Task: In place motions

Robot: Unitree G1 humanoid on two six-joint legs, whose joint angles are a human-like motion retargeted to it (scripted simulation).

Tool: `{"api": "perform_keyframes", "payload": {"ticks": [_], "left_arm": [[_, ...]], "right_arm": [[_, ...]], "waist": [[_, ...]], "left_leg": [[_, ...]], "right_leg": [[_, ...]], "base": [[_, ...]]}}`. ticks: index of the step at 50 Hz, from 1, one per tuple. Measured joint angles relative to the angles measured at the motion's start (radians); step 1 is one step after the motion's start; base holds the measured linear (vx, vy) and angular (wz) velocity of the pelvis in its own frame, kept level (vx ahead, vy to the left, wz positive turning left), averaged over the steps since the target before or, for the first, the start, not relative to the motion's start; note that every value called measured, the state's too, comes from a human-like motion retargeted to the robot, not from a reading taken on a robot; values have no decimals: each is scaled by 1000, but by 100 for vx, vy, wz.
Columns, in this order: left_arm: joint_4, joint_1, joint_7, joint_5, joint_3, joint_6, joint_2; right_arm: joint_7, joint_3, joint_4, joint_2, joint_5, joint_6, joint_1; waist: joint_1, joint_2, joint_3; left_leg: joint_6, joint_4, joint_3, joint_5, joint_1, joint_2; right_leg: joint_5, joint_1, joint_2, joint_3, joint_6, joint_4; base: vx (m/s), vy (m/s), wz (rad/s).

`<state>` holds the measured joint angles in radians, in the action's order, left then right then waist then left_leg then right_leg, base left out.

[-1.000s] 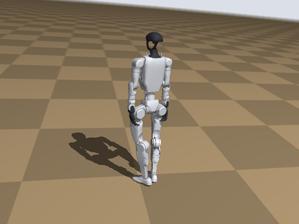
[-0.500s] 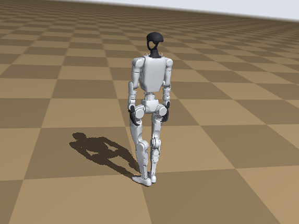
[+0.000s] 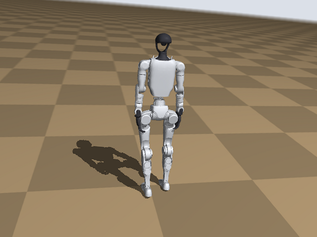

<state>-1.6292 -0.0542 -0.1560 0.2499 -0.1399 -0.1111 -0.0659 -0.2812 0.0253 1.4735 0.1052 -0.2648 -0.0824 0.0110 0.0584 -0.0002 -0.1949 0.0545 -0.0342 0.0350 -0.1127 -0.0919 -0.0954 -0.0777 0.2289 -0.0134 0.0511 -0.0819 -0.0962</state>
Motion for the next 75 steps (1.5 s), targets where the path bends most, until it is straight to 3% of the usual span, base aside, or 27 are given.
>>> {"api": "perform_keyframes", "payload": {"ticks": [6, 9, 12, 17, 20, 25, 28, 30, 32, 40, 47, 58, 75], "left_arm": [[45, 27, -25, 20, 4, -9, -47], [45, 40, -21, -9, -14, -9, -66], [26, 52, -18, -25, -34, -21, -83], [15, 50, -8, -21, -34, -30, -93], [23, 41, -10, -11, -33, -27, -90], [17, 38, -14, -9, -26, -31, -76], [10, 48, -13, -8, -9, -37, -69], [8, 61, -14, -5, 6, -44, -64], [19, 78, -10, -3, 1, -47, -53], [101, 142, -73, -29, 47, -28, -14], [142, 168, -69, -30, 105, -7, 15], [55, 132, -61, -2, 85, -6, 34], [7, 1, -4, -27, -3, 15, 24]], "right_arm": [[27, -2, -6, 2, 42, 13, -8], [39, -16, 4, 7, 30, 11, -19], [51, -24, 7, 16, 11, 14, -23], [84, -10, 17, 32, 17, 19, -11], [99, 0, 48, 43, 31, 10, -16], [107, 22, 93, 50, 62, -8, -22], [100, 40, 101, 43, 74, -12, -12], [93, 49, 107, 37, 72, -14, 1], [86, 44, 113, 36, 64, -19, -1], [87, 18, 131, 28, 16, -34, -3], [60, 25, 137, 16, 5, -49, 11], [59, 14, 80, 18, -31, -51, -14], [48, 30, 99, 23, -6, -54, -7]], "waist": [[-18, -19, 74], [-34, -13, 117], [-94, -6, 132], [-186, 14, 123], [-242, 17, 113], [-261, 30, 82], [-207, 35, 63], [-125, 49, 53], [-130, 50, 46], [-44, 88, 43], [-69, 73, 30], [53, 113, 15], [8, 126, -32]], "left_leg": [[13, 43, -113, 4, 40, -11], [10, 54, -199, -2, 64, 7], [4, 69, -336, -14, 79, 31], [-18, 84, -554, -41, 89, 70], [-40, 93, -691, -62, 105, 81], [-71, 94, -840, -87, 112, 103], [-76, 86, -832, -95, 102, 103], [-75, 80, -767, -92, 96, 107], [-79, 72, -797, -94, 86, 117], [-94, 76, -815, -87, 95, 139], [-107, 68, -837, -86, 112, 141], [-124, 50, -772, -88, 118, 162], [-155, 30, -872, -103, 180, 170]], "right_leg": [[-52, 50, 12, -98, 4, -35], [-38, 57, 19, -87, 48, -59], [32, 52, -29, 106, 130, -98], [152, -22, -116, 586, 202, -146], [188, -54, -133, 707, 205, -193], [208, -76, -166, 753, 171, -246], [189, -95, -143, 771, 141, -168], [133, -96, -104, 826, 171, -81], [113, -74, -98, 758, 166, -64], [64, -78, -28, 738, 175, 42], [76, -76, -13, 699, 188, 48], [79, -93, -7, 788, 182, 73], [126, -117, 12, 679, 142, 51]], "base": [[-7, 0, -114], [-10, 4, -156], [-7, 8, -240], [-10, 17, -236], [-18, 23, -233], [-25, 22, -155], [-31, 20, -17], [-24, 15, 69], [-34, 12, -45], [-18, 11, -25], [-9, 5, -21], [-8, 6, 33], [-3, 4, -32]]}}
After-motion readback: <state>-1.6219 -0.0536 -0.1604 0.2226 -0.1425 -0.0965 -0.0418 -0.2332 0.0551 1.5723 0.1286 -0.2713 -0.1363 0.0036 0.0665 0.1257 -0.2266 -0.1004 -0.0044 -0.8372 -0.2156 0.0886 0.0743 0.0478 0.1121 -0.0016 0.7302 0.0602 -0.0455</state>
